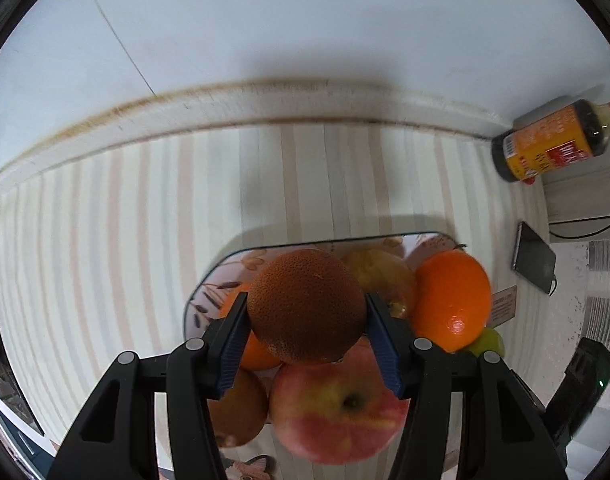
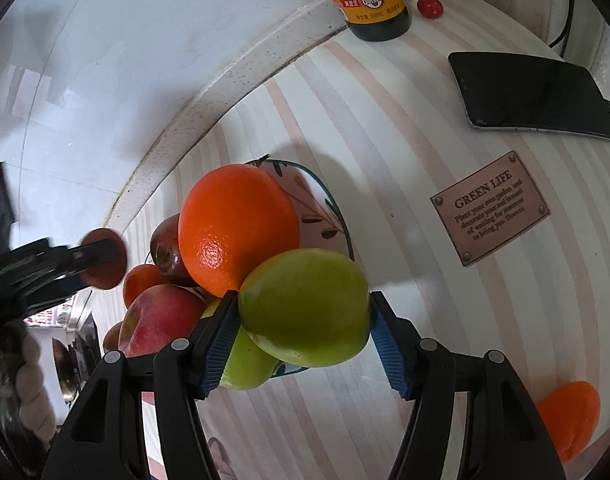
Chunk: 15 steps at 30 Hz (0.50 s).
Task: Organize fruits
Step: 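Carry the green apple and orange to the plate, lowering them onto the fruit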
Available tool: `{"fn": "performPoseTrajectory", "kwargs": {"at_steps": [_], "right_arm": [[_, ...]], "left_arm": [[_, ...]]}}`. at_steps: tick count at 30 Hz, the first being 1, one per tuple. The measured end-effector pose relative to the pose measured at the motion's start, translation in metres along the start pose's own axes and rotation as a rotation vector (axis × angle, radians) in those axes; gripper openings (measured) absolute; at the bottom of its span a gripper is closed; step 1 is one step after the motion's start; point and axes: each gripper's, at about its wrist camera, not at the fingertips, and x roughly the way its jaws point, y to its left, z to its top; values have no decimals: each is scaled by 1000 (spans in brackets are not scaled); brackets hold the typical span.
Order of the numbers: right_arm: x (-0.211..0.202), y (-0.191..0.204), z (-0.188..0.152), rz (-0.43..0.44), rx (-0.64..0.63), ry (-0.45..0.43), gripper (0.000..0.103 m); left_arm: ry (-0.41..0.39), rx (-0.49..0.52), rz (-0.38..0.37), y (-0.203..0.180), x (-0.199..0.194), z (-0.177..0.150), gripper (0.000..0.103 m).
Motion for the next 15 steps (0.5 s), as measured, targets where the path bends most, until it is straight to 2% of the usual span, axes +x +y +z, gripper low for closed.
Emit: {"fn": "performPoseTrajectory", "kwargs": {"at_steps": [12, 15], "right_arm": [[3, 3, 6, 11, -73, 33, 71], [2, 3, 9, 5, -81, 32, 85]], "left_arm": [[16, 109, 100, -22, 11, 2, 54], [7, 108, 107, -21, 10, 2, 54]]}}
